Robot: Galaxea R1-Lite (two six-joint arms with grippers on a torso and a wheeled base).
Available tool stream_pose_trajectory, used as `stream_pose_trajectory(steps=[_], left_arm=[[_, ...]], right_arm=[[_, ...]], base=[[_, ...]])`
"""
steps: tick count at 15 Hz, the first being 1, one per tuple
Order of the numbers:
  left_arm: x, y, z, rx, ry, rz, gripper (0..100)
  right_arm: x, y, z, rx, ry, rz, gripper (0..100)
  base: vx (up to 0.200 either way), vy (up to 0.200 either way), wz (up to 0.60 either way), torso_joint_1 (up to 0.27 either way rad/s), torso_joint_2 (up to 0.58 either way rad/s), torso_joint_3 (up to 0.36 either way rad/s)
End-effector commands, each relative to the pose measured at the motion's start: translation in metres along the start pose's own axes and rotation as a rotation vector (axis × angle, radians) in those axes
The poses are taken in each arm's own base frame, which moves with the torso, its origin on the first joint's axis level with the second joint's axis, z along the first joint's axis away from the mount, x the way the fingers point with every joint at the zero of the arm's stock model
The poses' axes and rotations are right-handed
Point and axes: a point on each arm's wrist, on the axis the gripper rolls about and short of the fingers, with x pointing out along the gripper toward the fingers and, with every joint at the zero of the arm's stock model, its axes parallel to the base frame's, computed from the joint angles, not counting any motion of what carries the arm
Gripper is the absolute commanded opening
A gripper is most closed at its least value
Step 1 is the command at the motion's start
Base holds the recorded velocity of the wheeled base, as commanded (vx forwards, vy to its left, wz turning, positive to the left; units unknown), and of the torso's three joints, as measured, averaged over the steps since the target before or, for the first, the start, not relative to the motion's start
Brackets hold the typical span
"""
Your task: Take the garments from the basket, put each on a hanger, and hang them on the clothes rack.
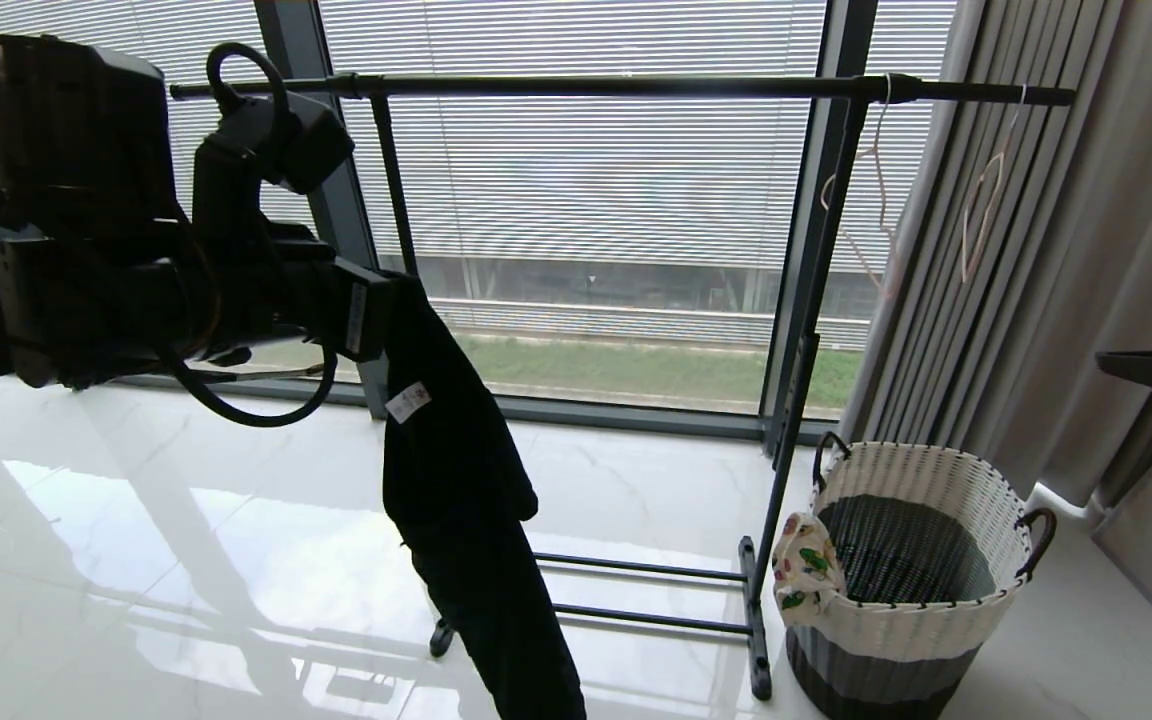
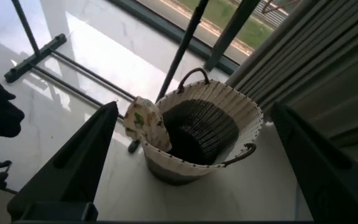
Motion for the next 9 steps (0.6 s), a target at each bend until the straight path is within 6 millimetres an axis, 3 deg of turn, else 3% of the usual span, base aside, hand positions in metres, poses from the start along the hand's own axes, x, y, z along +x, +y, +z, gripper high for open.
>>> stream_pose_trajectory(steps=[1, 3, 9], left_arm=[[-0.013, 0.026, -0.005, -0.029, 0.013, 0.127, 0], [-0.027, 0.040, -0.013, -0.048, 0.030, 0.191, 0], [-0.034, 0.038, -0.025, -0.068, 0.059, 0.207, 0]], right_arm=[[0.002, -0.005, -0.005, 0.012, 0.020, -0.027, 100], [0.001, -0.007, -0.006, 0.016, 0.036, -0.077, 100], [0.010, -0.014, -0.005, 0.071, 0.043, -0.149, 100]], base=[[0.000, 0.000, 0.00, 0.000, 0.00, 0.000], [0.000, 0.000, 0.00, 0.000, 0.00, 0.000], [0.000, 0.000, 0.00, 0.000, 0.00, 0.000]])
